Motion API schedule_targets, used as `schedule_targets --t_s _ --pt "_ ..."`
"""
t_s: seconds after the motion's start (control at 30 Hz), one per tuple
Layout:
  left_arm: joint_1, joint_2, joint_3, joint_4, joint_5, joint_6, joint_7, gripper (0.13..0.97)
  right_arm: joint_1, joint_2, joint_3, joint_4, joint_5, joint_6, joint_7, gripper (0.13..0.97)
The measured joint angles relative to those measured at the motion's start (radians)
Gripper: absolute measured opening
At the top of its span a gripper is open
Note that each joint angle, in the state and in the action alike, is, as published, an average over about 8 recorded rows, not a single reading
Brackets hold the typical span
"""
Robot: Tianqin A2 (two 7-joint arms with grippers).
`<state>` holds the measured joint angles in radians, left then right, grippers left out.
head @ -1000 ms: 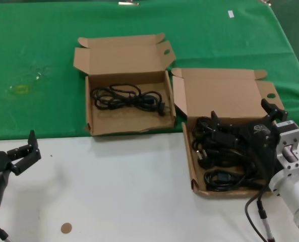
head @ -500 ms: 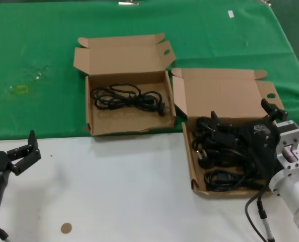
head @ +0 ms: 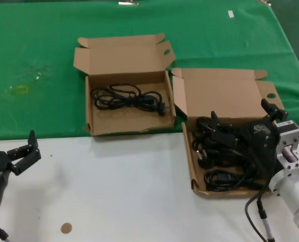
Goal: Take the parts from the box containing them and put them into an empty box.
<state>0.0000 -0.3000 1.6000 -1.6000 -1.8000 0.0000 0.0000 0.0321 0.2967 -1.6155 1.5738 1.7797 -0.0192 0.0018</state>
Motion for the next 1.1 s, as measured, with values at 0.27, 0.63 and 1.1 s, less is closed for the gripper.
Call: schedule_targets --t_s 0.27,0.63,1.1 --pt "0.000 0.000 0.000 0.000 0.000 0.000 0.000 0.966 0.000 0.000 0.000 0.000 0.000 0.000 0.000 0.966" --pt "0.000 0.000 0.000 0.000 0.000 0.000 0.000 0.966 0.000 0.000 0.000 0.000 0.000 0.000 0.000 0.966" --pt "0.000 0.000 0.000 0.000 0.000 0.000 0.000 0.966 0.000 0.000 0.000 0.000 0.000 0.000 0.000 0.966"
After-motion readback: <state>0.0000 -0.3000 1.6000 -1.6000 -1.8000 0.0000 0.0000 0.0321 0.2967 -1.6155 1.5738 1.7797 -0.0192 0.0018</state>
